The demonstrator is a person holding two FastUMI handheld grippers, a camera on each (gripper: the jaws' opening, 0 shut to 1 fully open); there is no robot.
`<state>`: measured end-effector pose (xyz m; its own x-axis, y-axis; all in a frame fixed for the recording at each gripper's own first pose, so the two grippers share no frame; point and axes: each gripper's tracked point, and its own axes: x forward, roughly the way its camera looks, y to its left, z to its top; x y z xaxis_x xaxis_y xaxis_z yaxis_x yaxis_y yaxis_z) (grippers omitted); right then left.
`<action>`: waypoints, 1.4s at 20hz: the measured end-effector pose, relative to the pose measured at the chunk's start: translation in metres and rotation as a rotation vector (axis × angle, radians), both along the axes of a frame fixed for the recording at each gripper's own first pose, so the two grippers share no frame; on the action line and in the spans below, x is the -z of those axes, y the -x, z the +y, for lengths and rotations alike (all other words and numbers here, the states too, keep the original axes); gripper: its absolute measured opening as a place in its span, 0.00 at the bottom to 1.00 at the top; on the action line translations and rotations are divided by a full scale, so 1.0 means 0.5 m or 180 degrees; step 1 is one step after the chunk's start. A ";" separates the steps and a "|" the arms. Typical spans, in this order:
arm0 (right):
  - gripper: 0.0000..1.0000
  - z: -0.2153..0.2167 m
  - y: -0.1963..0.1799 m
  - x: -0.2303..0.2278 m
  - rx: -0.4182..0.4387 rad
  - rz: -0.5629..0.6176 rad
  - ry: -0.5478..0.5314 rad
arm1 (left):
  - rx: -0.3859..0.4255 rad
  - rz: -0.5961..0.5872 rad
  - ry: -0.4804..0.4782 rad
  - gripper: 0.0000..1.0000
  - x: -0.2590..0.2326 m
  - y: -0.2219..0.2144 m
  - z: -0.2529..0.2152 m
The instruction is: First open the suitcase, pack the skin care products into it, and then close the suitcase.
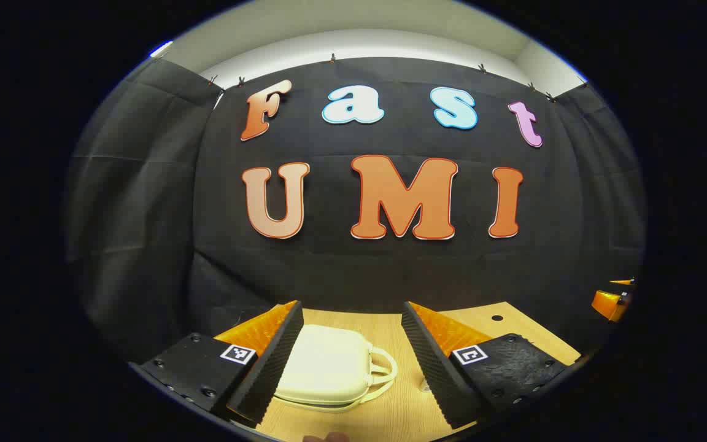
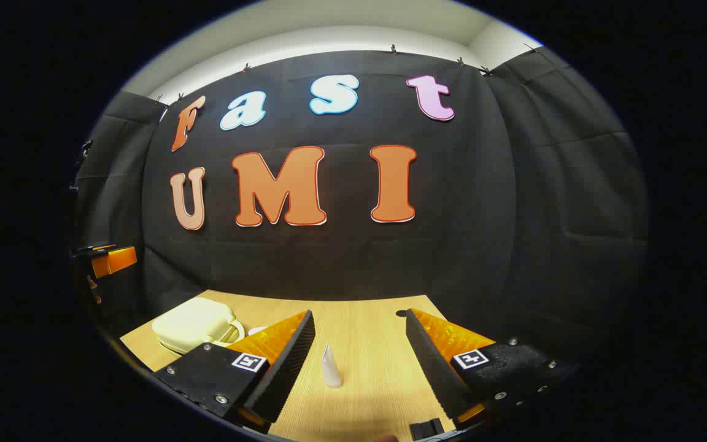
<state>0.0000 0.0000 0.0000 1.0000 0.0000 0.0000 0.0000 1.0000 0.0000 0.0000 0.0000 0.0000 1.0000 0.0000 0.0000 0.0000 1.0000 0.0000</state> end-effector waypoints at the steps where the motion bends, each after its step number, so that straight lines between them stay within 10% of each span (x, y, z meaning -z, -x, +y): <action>1: 0.95 -0.004 0.001 -0.001 0.0025 -0.0017 0.0005 | 0.0035 -0.0010 0.0022 1.00 -0.004 -0.009 -0.007; 8: 0.95 -0.052 -0.021 -0.018 0.0296 -0.0143 0.0075 | 0.0354 -0.0112 -0.0026 1.00 -0.034 -0.099 -0.092; 28: 0.95 0.044 -0.208 -0.004 -0.0116 0.0007 -0.0119 | -0.0202 -0.0036 0.0073 1.00 0.021 -0.188 0.045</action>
<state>0.1038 0.0219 0.0019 0.9993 0.0364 -0.0015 -0.0364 0.9986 0.0376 0.0942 0.0225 -0.0106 0.9979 0.0635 0.0104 -0.0632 0.9977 -0.0231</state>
